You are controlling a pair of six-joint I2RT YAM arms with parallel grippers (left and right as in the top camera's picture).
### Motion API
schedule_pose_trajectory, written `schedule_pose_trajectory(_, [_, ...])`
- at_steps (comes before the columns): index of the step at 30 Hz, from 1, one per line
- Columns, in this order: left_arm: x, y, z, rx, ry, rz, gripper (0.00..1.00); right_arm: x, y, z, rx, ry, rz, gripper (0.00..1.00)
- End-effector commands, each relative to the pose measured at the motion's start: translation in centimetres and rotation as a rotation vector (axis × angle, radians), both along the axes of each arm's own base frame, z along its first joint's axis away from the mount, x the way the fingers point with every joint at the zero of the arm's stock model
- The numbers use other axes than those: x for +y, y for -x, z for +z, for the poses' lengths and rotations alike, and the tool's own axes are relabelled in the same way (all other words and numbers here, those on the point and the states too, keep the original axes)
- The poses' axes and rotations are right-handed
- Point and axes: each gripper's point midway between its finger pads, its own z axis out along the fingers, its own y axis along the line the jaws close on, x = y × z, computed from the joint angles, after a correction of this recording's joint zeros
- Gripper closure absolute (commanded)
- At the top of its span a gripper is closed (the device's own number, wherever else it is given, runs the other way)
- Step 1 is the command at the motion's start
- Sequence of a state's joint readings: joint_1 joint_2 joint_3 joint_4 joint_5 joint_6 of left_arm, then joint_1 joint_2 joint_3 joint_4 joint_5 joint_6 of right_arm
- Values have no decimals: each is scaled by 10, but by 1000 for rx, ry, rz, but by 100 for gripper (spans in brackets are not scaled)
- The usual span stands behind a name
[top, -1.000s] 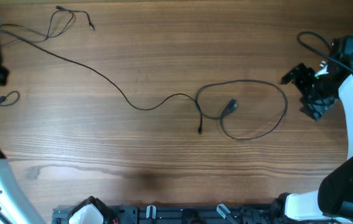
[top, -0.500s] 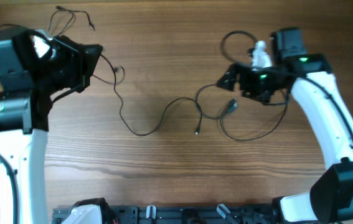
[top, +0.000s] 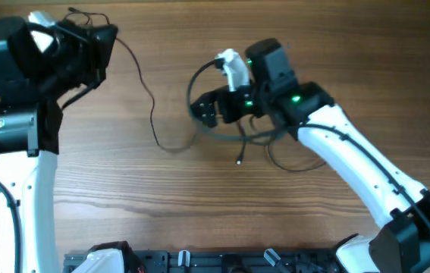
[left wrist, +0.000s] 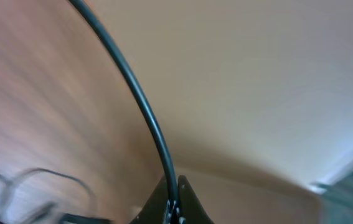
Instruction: Untangle cables
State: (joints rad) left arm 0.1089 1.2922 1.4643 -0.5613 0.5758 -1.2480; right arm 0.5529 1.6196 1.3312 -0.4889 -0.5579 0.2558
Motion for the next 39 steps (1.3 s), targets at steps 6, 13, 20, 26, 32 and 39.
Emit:
schedule_pose_trajectory(6, [-26, 45, 122, -211, 191, -77, 96, 66, 16, 46, -182, -176, 120, 0])
schedule_pose_trajectory(13, [-27, 64, 156, -295, 259, -79, 96, 61, -13, 51, -199, -164, -95, 0])
schedule_pose_trajectory(20, [-28, 73, 164, -324, 256, -82, 96, 62, -12, 53, -210, -168, -86, 5])
schedule_pose_trajectory(26, [-28, 72, 163, -324, 255, -78, 96, 69, 0, 55, -143, -213, -38, 96])
schedule_pose_trajectory(32, [-3, 60, 131, -267, 109, 49, 96, 67, 11, 74, -123, -262, -21, 96])
schedule_pose_trajectory(39, [80, 61, 20, 125, -255, 459, 96, 40, 25, 137, -247, -323, -82, 96])
